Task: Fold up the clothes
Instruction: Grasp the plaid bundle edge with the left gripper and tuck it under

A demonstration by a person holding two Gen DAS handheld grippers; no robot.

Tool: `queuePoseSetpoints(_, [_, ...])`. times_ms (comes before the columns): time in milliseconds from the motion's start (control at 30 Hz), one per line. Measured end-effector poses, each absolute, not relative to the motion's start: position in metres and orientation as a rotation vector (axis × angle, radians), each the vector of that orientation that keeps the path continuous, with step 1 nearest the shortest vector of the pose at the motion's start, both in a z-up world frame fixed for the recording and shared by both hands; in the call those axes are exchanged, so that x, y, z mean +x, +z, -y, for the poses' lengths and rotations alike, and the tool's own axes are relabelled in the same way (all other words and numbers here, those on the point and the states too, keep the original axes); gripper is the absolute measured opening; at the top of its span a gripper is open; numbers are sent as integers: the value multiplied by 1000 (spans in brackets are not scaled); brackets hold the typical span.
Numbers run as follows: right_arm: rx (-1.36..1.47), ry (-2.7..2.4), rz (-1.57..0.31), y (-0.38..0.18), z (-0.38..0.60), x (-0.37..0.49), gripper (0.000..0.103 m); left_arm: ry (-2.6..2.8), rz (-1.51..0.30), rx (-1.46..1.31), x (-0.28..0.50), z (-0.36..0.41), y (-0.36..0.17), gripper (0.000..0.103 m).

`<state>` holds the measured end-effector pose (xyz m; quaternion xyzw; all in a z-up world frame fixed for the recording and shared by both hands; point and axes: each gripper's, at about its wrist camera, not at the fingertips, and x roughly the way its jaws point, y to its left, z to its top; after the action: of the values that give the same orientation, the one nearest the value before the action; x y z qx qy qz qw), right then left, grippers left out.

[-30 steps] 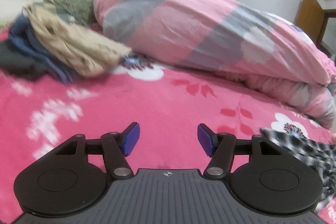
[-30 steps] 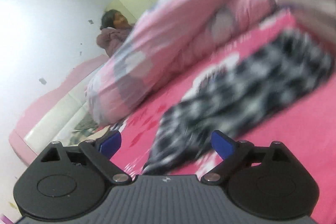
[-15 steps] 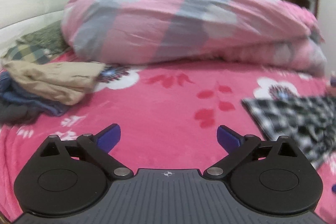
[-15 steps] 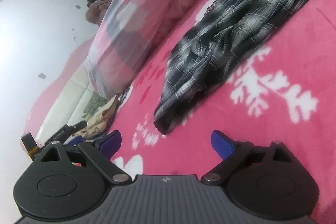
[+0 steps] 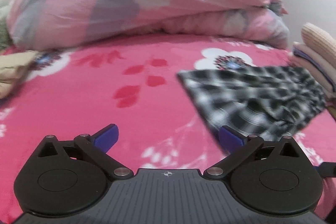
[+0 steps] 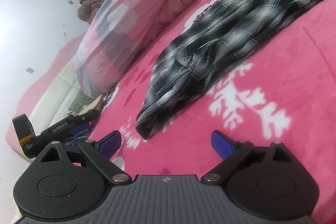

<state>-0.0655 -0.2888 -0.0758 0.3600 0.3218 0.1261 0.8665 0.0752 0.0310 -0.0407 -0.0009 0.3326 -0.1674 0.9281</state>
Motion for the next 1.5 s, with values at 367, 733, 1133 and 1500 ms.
queuePoseSetpoints(367, [581,230,-688,-73,265,-53,103,-385,-738,-88,84,-20,-85,103])
queuePoseSetpoints(733, [455,147,-703,-71,241,-51,103,-453,-722,-122,90,-29,-79,103])
queuePoseSetpoints(1133, [544,137,-724,-76,227,1,103,-473,-674,-108,136,-19,-82,102])
queuePoseSetpoints(1500, [805,140,-832,-79,235,24,103,-552,-763,-219,209,0,-99,70])
